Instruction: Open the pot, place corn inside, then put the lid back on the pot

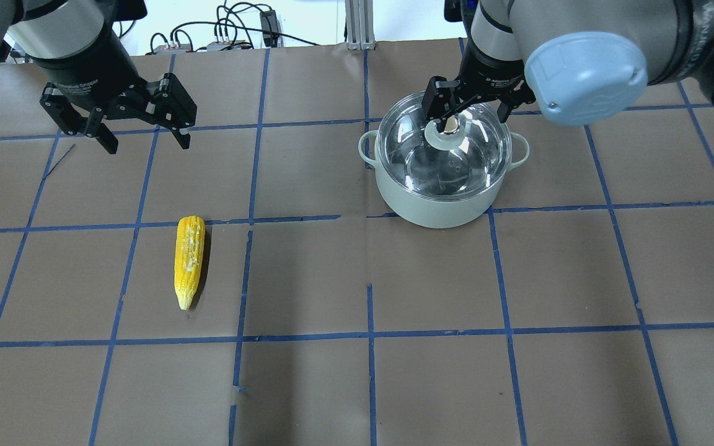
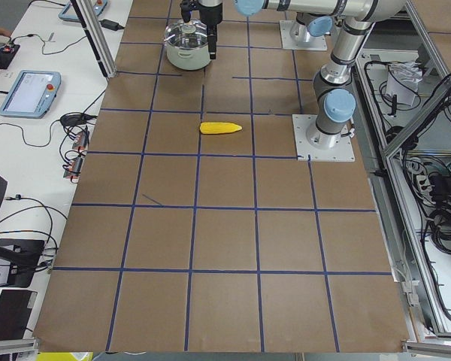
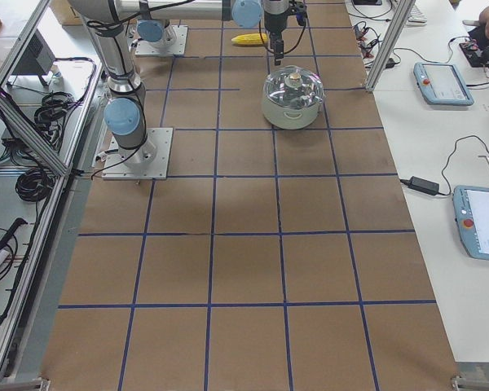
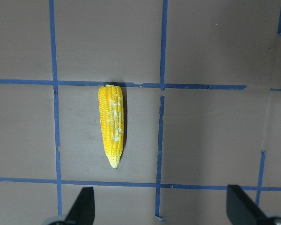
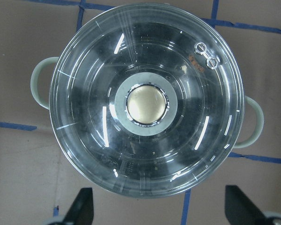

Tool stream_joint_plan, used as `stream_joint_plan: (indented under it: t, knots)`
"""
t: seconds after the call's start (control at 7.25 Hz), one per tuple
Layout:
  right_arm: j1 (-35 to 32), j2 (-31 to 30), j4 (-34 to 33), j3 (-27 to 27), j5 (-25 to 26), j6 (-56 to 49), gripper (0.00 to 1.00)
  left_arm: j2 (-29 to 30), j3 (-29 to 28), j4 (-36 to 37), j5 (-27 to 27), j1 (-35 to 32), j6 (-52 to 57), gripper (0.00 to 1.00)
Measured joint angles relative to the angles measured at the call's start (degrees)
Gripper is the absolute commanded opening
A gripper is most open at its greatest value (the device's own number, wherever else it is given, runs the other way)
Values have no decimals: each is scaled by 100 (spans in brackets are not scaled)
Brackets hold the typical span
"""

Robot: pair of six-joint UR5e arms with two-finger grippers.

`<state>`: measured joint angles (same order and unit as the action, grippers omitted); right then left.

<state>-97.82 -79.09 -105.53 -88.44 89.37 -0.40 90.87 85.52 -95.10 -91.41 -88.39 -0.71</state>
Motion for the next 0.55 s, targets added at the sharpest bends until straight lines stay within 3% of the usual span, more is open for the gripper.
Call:
stream_joint_plan:
  t: [0.55]
  knots:
    - [-2,404,-472,13,2,32,100,20,0,2,0,4,0,100]
